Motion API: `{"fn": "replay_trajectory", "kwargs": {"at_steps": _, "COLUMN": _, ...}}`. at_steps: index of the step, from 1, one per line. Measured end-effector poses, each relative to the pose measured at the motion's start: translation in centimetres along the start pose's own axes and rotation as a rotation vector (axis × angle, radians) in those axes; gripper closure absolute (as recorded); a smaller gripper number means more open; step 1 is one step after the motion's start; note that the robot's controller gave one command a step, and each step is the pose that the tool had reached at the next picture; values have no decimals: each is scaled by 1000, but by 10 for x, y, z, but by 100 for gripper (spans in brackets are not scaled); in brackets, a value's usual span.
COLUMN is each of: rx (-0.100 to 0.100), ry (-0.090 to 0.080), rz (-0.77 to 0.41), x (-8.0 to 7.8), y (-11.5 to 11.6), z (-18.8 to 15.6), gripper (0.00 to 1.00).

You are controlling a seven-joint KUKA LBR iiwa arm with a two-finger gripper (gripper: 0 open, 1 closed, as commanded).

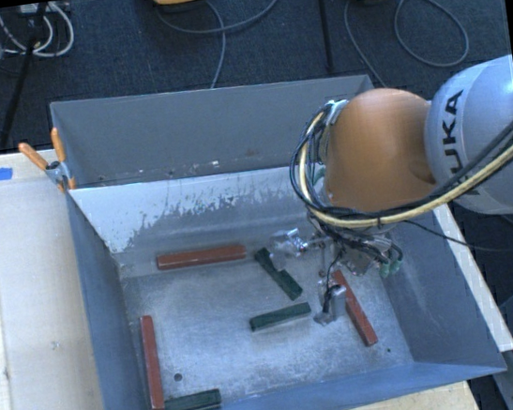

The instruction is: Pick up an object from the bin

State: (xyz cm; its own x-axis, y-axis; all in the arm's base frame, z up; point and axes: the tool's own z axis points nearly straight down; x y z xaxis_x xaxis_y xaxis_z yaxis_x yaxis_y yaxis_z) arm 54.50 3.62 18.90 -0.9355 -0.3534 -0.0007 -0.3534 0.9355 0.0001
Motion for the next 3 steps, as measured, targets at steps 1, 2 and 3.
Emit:
{"fn": "replay_trajectory", "kwargs": {"at_steps": 1, "rx": -2, "ry": 7, "rz": 293, "x": -8, "y": 2, "z": 118, "gripper": 0}}
{"fn": "replay_trajectory", "kwargs": {"at_steps": 2, "rx": 0, "ry": 2, "rz": 288, "x": -10, "y": 2, "z": 116, "gripper": 100}}
{"fn": "replay_trajectory", "kwargs": {"at_steps": 3, "rx": 2, "ry": -7, "rz": 313, "x": -1, "y": -14, "z": -26, "gripper": 100}}
